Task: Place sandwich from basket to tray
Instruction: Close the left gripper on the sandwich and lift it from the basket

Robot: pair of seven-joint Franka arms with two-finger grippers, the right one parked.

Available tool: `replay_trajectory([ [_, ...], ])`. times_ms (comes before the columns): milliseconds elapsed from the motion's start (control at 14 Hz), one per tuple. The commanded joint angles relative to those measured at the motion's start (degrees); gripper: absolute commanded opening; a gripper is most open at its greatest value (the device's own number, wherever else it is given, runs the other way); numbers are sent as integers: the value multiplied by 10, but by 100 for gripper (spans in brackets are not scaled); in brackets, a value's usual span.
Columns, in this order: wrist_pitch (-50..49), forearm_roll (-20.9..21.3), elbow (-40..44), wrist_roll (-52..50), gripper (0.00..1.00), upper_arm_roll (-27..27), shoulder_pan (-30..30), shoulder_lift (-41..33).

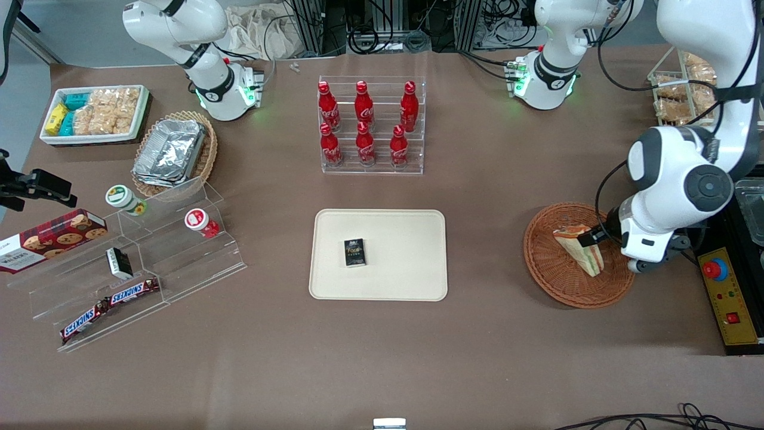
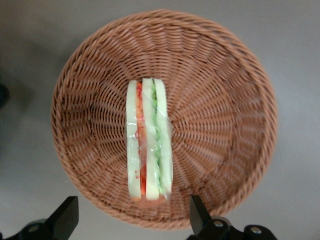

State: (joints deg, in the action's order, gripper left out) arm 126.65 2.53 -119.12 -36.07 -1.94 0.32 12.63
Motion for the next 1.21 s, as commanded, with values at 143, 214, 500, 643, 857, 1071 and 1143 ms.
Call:
replay_trajectory([
  [143,61,9,-60,-63,100,12,-4,-10],
  [214,62,9,-60,-65,100,13,-4,-5],
  [500,77,9,-59,-90,100,13,-4,10],
  [643,79,9,-59,-92,100,12,-5,19],
  [857,90,8,-55,-94,99,12,-5,33],
  [1071,97,8,-48,-133,41,12,-5,34],
  [1143,98,8,-48,-140,26,12,-7,34],
])
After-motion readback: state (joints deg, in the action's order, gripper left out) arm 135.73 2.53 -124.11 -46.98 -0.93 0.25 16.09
